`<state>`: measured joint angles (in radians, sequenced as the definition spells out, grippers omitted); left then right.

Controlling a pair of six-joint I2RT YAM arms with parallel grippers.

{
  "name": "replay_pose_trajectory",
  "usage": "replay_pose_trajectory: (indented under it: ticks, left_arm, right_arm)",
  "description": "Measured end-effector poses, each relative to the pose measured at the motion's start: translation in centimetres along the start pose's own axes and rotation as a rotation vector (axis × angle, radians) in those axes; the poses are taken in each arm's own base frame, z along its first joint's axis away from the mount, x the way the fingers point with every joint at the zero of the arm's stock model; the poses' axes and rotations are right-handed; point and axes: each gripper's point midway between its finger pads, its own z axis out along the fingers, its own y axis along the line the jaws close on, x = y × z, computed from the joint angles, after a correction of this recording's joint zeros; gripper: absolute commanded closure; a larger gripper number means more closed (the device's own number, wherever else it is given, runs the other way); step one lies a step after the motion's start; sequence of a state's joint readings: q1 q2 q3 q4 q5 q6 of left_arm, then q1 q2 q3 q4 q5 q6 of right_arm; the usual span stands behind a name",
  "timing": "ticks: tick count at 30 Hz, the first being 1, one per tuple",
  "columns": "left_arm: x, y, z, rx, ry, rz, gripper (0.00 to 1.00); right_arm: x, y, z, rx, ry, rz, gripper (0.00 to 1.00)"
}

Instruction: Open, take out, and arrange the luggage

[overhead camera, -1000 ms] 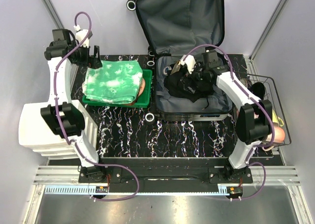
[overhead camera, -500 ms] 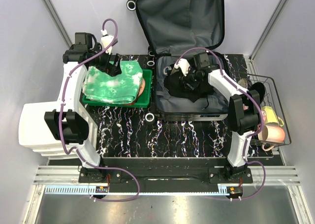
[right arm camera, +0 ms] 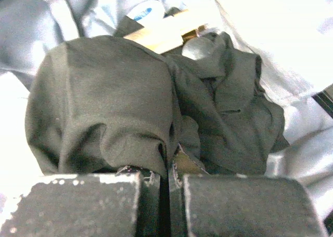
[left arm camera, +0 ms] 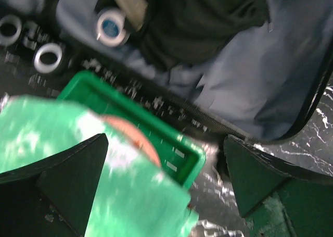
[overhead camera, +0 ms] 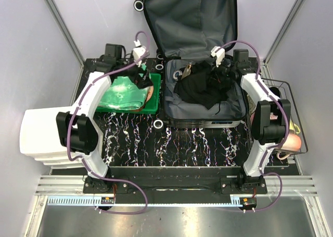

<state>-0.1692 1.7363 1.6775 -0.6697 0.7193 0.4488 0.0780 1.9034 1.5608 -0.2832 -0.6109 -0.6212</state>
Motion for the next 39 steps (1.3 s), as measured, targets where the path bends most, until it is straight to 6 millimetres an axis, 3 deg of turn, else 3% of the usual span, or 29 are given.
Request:
replay_pose_trajectory:
  ticks: [8,17,22,30,35,37,38,39]
  left_arm:
    - [-4.7,-4.5,8.5,0.200,-0.190,0.201,0.01]
    - [-4.3,-8.5,17.5,0.354,-0.238,0.267,0.01]
    - [-4.6,-10.7,19.6,0.405,-0.251,0.285,0.01]
    - [-5.9,-12.6,20.3,0.441,-0.285,0.220,0.05]
    - [-7.4,-12.8,19.9,0.448,-0.327,0.156,0.57]
    - [-7.7,-12.8,19.8,0.452,-0.333,0.131,0.70]
    - [-7.8,-12.9,19.7,0.456,-0.333,0.116,0.92]
    - [-7.9,-13.0,19.6,0.461,-0.331,0.101,1.00]
  right_arm:
    - [-3.9,3.4,-1.5,-0.112,-0.178,-0.034,1.00]
    - [-7.2,5.8,-4.7,-0.160,-0.283,-0.061,1.00]
    - [-7.6,6.4,-5.3,-0.177,-0.300,-0.071,1.00]
    - [-8.2,7.4,-5.9,-0.220,-0.320,-0.057,1.00]
    - [-9.2,8.0,-6.8,-0.238,-0.346,-0.063,1.00]
    - [-9.5,8.3,-7.1,-0.249,-0.354,-0.060,1.00]
    - [-9.6,8.4,-7.2,-0.253,-0.356,-0.057,1.00]
    - [-9.7,8.5,-7.2,-0.258,-0.358,-0.051,1.00]
